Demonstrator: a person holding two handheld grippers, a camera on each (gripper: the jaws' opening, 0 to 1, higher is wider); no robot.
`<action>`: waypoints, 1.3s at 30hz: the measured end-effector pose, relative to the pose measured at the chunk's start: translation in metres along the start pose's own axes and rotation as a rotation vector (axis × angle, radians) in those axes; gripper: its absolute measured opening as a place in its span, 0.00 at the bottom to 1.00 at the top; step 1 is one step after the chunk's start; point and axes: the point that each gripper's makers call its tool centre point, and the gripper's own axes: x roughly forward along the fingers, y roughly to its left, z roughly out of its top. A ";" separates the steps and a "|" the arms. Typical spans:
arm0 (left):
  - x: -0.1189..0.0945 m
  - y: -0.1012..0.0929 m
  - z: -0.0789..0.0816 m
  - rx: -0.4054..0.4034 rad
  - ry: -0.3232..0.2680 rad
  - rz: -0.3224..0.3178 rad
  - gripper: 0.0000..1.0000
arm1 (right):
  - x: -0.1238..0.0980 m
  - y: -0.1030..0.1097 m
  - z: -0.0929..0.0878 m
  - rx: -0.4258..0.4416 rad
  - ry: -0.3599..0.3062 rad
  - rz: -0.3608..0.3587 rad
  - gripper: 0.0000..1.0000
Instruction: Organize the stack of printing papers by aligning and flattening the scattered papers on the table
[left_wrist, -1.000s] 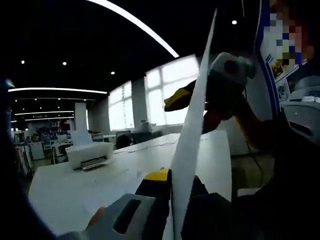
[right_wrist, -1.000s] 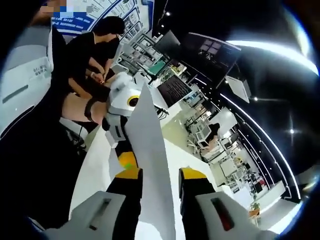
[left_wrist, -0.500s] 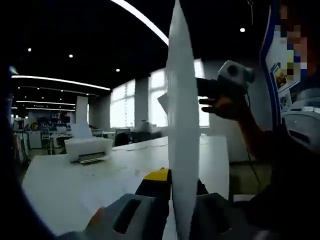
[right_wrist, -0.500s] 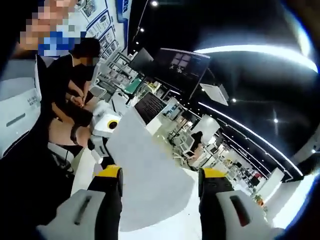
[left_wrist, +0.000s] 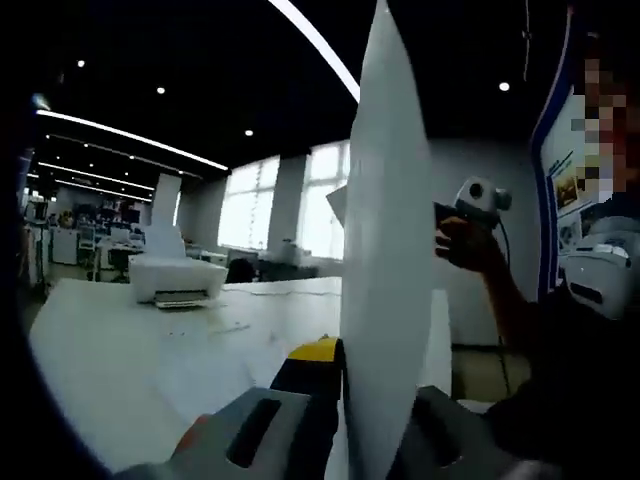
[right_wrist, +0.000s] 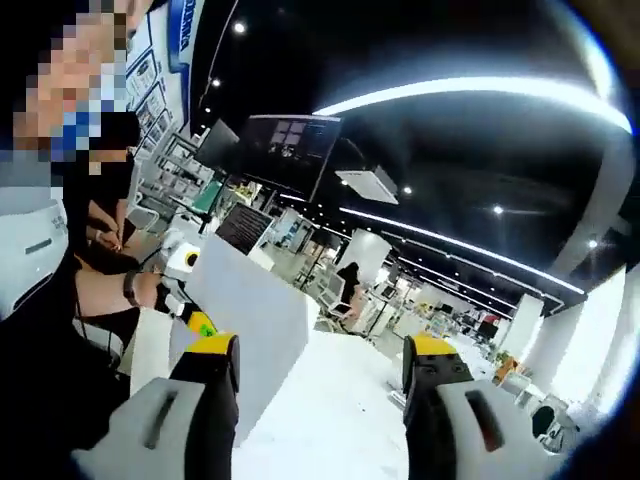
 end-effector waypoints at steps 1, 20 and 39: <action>-0.001 0.001 0.001 -0.013 -0.011 -0.009 0.04 | -0.002 -0.001 -0.005 0.008 0.008 -0.005 0.62; -0.018 0.019 0.017 -0.206 -0.156 -0.146 0.04 | -0.027 0.009 -0.154 0.265 0.222 -0.062 0.64; -0.013 0.033 0.001 -0.284 -0.201 -0.212 0.04 | -0.038 0.003 -0.188 0.329 0.284 -0.117 0.64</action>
